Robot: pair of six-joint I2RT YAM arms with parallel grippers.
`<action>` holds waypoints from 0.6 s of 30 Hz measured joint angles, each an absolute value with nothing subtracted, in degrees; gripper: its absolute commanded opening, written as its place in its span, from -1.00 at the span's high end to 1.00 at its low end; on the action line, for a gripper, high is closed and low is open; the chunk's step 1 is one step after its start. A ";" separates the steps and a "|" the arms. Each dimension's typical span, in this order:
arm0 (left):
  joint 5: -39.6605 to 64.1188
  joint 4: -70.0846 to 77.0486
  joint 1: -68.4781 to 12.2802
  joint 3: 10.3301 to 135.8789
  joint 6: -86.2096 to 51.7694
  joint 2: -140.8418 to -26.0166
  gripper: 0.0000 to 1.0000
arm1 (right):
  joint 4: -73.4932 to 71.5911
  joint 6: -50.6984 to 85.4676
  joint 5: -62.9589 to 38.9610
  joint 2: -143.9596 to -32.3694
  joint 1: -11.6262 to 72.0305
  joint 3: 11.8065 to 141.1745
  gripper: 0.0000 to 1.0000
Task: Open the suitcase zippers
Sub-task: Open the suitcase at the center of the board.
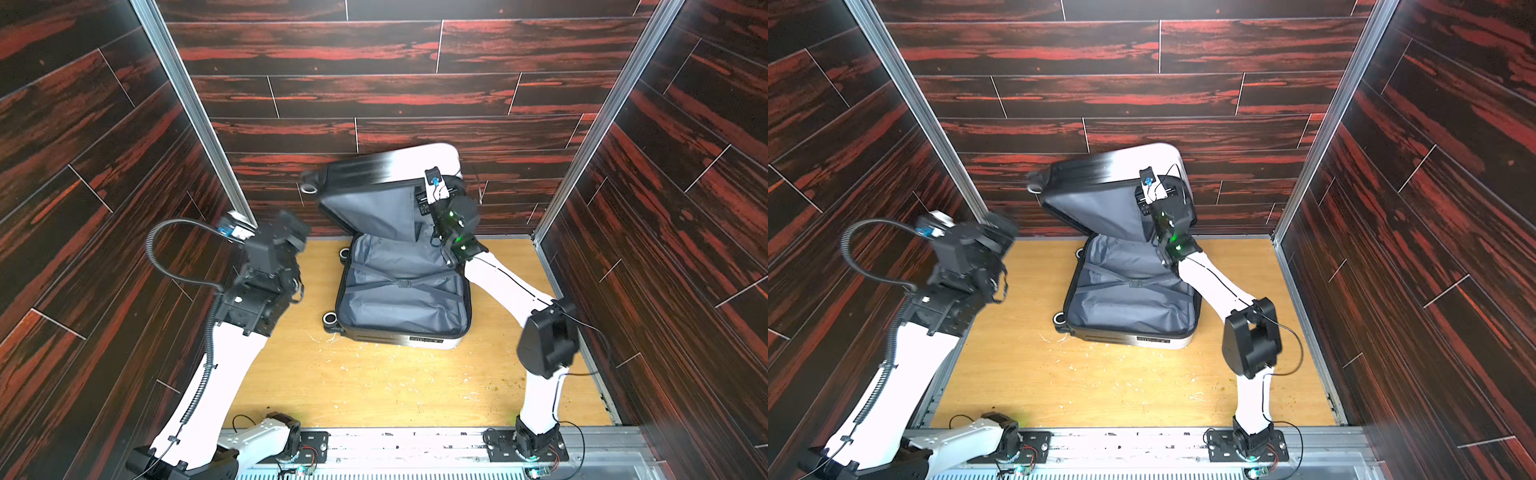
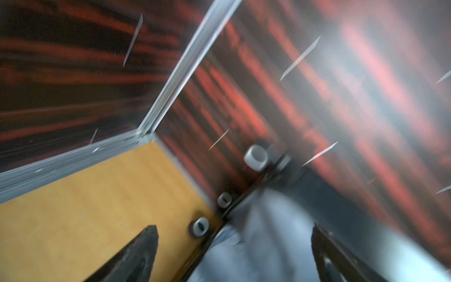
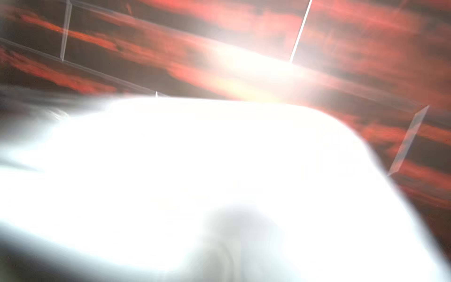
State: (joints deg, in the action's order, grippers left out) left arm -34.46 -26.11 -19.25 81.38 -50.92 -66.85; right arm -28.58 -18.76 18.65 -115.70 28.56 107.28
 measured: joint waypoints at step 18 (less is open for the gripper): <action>-24.34 -33.06 -23.11 71.22 -38.96 -59.18 -1.00 | -12.95 12.10 -4.56 -147.74 12.27 155.17 -0.47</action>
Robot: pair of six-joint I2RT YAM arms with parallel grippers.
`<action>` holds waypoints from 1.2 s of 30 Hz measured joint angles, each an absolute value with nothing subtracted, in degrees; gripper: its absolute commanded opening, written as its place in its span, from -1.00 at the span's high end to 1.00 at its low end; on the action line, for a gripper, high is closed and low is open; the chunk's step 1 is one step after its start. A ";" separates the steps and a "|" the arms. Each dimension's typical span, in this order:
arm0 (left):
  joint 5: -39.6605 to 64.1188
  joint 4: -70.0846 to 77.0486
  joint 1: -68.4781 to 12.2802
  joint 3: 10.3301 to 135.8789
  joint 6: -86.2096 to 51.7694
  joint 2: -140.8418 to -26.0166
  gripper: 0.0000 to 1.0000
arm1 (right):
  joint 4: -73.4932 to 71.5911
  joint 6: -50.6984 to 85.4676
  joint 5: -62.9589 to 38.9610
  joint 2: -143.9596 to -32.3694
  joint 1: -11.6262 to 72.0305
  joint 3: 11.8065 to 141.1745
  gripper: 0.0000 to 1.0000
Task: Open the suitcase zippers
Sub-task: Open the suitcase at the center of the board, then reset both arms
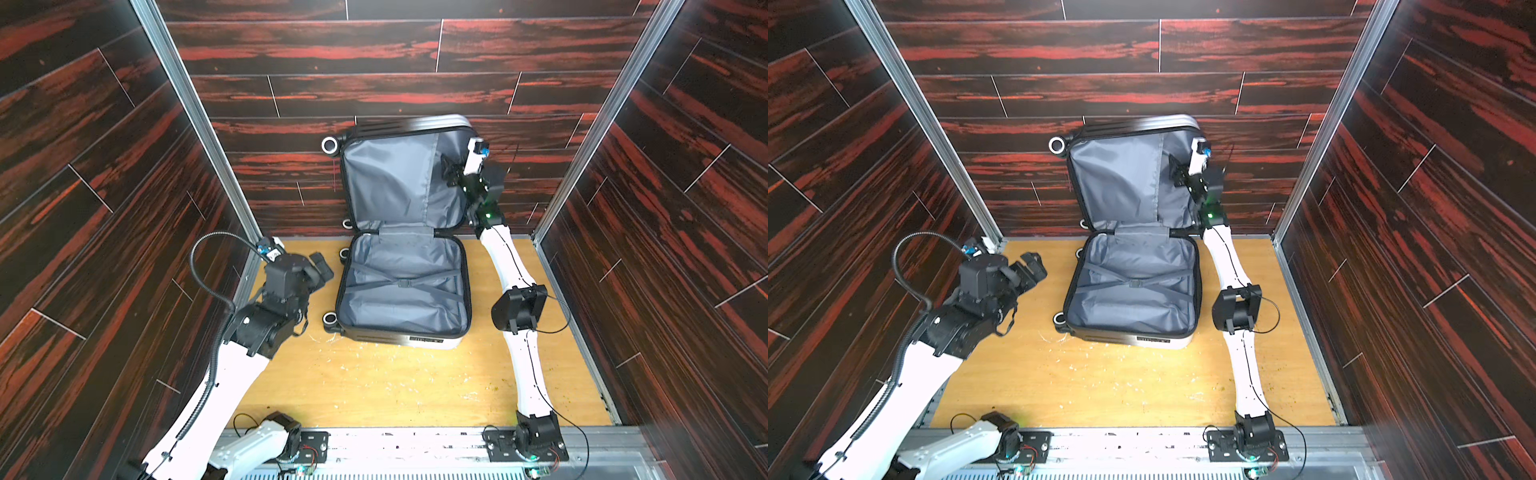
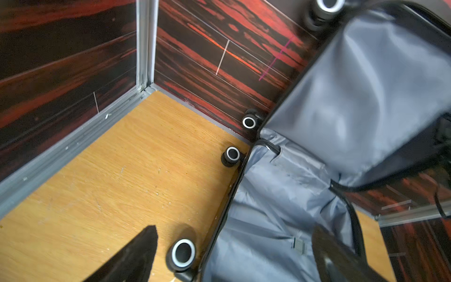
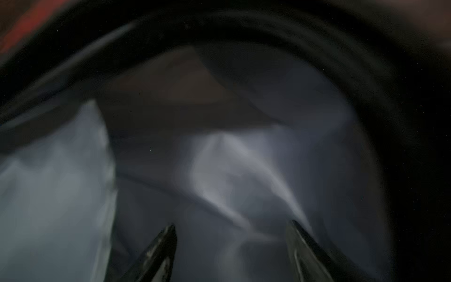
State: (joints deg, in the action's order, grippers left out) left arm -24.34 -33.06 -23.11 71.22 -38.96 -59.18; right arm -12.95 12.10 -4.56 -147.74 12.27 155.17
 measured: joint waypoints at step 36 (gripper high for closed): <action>-19.68 18.33 4.60 28.36 -11.90 -78.83 -1.00 | -20.58 4.89 9.63 -72.95 0.78 37.01 -0.97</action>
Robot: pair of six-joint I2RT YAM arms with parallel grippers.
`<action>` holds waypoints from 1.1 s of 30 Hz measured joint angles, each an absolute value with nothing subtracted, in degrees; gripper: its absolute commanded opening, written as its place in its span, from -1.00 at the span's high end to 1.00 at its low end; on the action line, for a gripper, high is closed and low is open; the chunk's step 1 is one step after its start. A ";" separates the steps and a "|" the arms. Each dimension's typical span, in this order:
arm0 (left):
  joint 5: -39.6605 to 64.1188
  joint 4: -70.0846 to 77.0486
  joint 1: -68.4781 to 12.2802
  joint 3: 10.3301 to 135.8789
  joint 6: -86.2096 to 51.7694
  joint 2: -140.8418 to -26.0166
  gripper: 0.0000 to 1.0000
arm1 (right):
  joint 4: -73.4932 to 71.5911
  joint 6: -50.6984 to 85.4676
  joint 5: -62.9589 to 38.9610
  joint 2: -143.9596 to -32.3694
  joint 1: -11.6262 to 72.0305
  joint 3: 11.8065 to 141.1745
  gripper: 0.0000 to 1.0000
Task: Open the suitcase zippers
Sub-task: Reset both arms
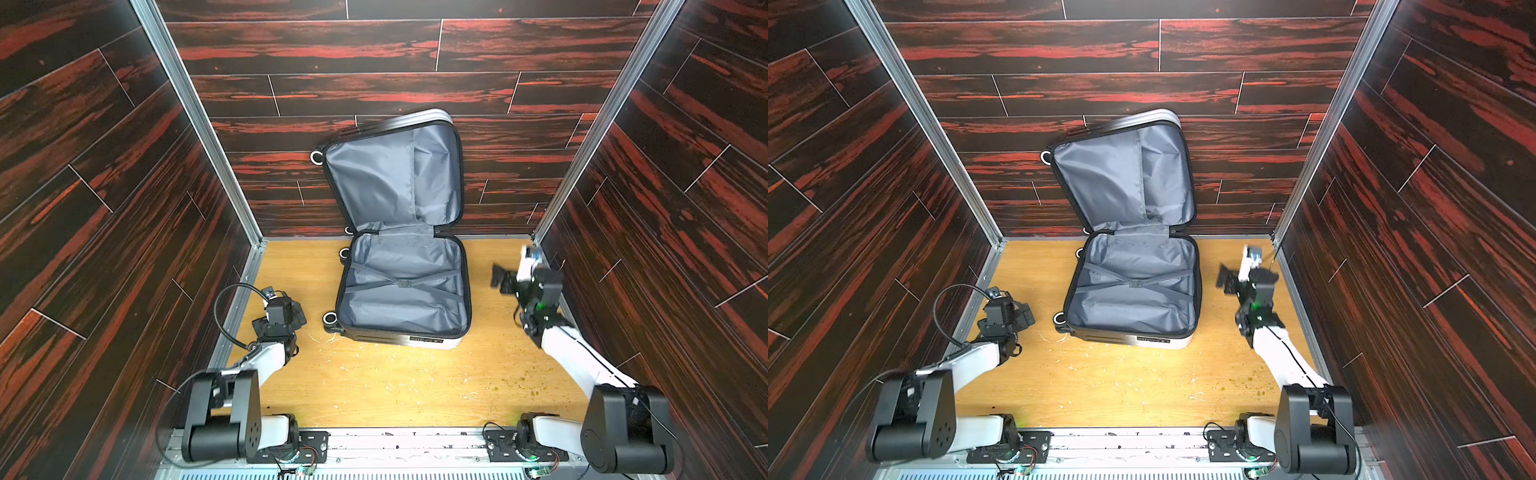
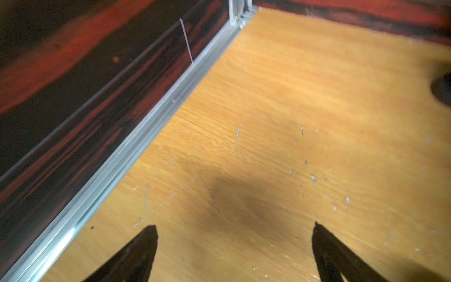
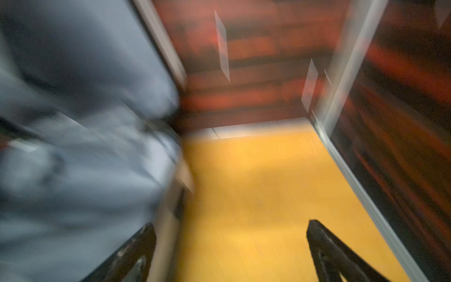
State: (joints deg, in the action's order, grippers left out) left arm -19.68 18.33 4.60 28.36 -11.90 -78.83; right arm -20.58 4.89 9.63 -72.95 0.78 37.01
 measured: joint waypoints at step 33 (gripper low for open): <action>-3.38 46.28 4.75 23.94 -6.17 -89.86 -1.00 | -66.35 3.55 -5.39 -89.86 -6.63 17.67 -0.97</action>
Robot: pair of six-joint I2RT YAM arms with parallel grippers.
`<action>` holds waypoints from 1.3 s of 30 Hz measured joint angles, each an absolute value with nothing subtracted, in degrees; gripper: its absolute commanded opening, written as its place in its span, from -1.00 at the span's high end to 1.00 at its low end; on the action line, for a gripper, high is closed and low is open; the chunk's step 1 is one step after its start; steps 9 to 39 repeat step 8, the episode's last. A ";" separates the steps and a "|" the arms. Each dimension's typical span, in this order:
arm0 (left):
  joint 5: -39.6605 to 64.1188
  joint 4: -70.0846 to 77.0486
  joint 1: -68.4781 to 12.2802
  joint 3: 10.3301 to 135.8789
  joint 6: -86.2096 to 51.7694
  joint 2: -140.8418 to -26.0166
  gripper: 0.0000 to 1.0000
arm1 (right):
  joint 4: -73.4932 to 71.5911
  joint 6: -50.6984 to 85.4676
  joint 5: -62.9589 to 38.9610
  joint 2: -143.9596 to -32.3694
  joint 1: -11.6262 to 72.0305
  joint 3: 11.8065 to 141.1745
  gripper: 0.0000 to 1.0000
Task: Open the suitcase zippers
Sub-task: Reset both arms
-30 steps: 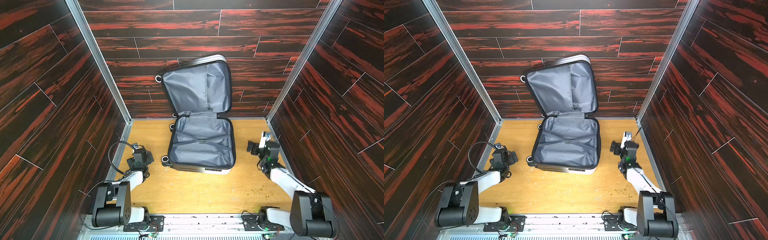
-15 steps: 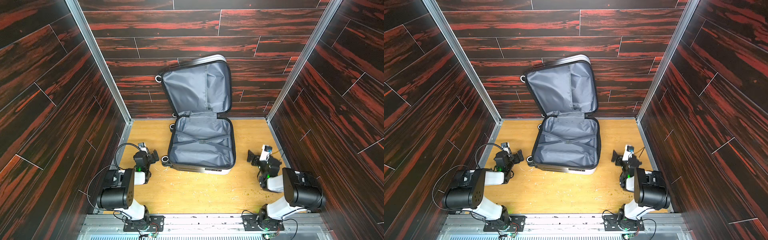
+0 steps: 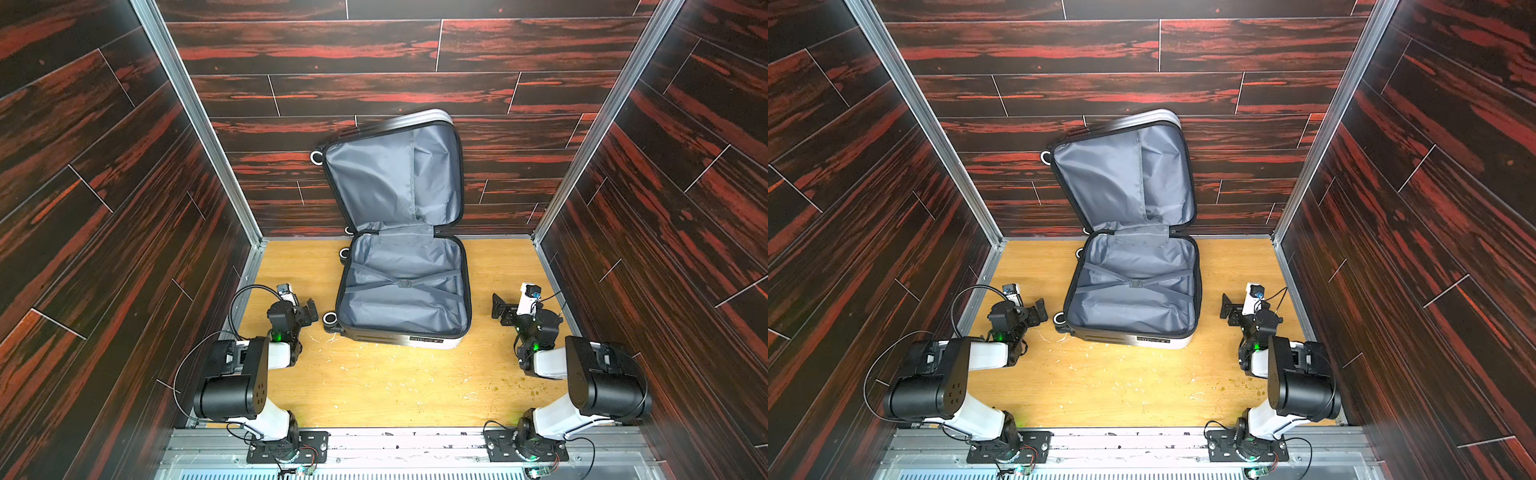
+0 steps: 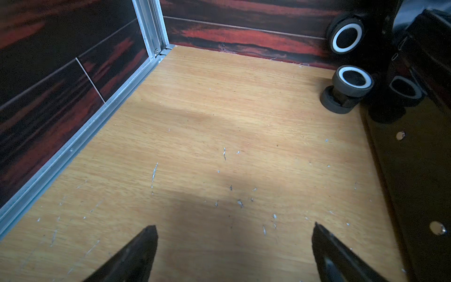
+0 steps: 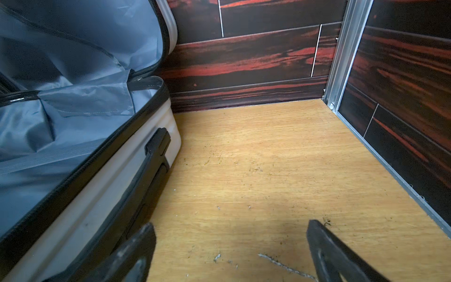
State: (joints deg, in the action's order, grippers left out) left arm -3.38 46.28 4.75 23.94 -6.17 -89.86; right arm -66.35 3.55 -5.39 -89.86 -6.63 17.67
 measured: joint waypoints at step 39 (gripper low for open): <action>-3.38 45.78 4.75 24.01 -6.17 -89.84 -1.00 | -66.30 3.53 -5.37 -89.86 -6.63 17.67 -0.97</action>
